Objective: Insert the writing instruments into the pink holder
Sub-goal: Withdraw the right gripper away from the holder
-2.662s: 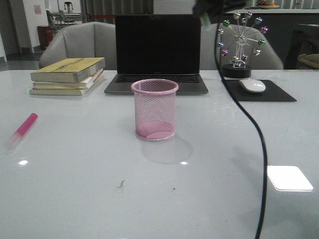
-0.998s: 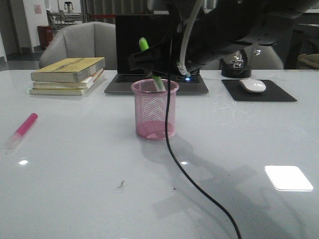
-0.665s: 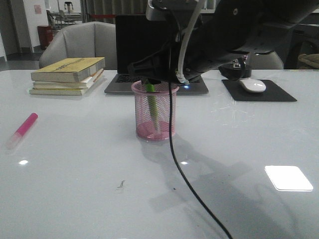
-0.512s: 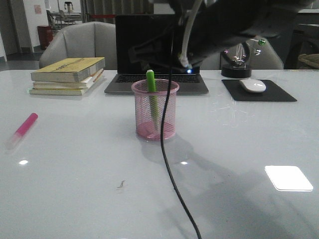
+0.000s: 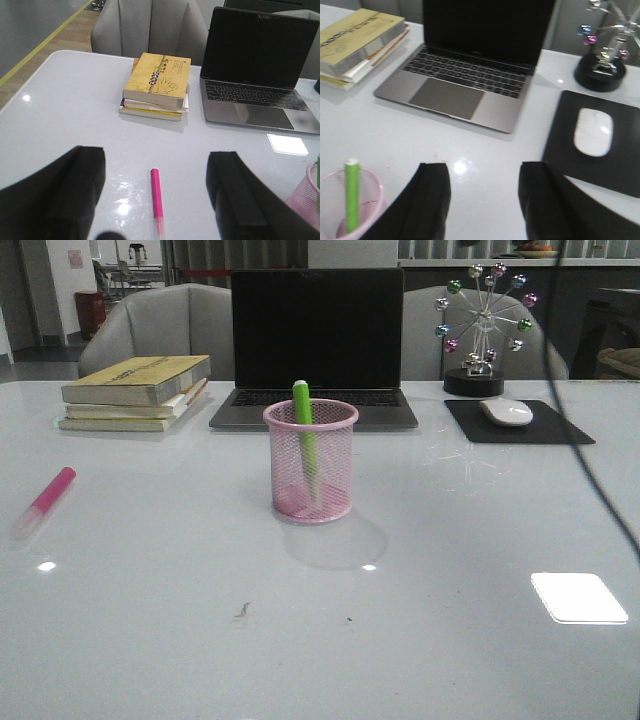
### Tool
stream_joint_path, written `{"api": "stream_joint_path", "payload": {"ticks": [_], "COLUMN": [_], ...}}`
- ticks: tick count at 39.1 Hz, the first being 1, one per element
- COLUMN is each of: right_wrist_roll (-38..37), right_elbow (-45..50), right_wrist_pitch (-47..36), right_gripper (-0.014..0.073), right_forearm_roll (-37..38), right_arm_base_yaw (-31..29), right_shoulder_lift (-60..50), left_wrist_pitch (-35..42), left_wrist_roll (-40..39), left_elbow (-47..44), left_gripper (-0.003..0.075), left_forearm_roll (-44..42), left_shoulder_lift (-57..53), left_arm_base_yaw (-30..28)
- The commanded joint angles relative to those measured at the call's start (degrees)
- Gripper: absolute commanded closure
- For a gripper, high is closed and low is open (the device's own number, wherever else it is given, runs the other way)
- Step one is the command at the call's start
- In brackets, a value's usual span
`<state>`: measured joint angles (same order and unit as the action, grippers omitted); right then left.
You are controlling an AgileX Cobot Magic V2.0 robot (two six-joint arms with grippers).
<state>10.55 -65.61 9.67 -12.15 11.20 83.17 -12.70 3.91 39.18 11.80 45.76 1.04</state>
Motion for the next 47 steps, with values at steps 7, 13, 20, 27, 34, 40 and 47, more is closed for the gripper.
{"api": "stream_joint_path", "payload": {"ticks": [7,13,20,27,34,40,47], "right_wrist_roll": [0.5,0.5,0.4,-0.5,-2.0,-2.0,-2.0], "right_elbow": [-1.1,2.8,12.0,22.5,28.3,28.4,28.4], "right_wrist_pitch": [15.0,16.7,16.5,15.8,15.5,13.3,13.2], "right_gripper": [0.0158,0.016,0.016,0.016,0.016,0.016,0.016], "right_forearm_roll": [2.7,6.5,6.7,6.7,6.7,6.7,6.5], "right_arm_base_yaw": [-10.9,-13.4,-14.4,-14.4,-14.4,-14.4,-14.4], "right_shoulder_lift": [-12.9,-20.5,-30.3,-37.4,-42.0,-42.9,-42.9], "left_wrist_pitch": [7.4,7.7,7.7,7.2,4.8,5.5,5.0], "left_wrist_roll": [-0.2,-0.2,-0.2,-0.2,-0.2,-0.1,-0.1], "left_elbow": [2.0,2.0,2.0,2.0,2.0,2.0,4.1], "left_gripper": [0.0222,0.0222,0.0222,0.0222,0.0222,0.0222,0.0222], "left_forearm_roll": [0.1,0.0,0.0,-0.9,-5.1,-7.8,-8.5], "left_shoulder_lift": [-0.1,-0.1,-0.1,-0.1,-0.1,0.7,6.1], "left_arm_base_yaw": [0.3,0.3,0.3,0.3,0.3,0.3,0.3]}}
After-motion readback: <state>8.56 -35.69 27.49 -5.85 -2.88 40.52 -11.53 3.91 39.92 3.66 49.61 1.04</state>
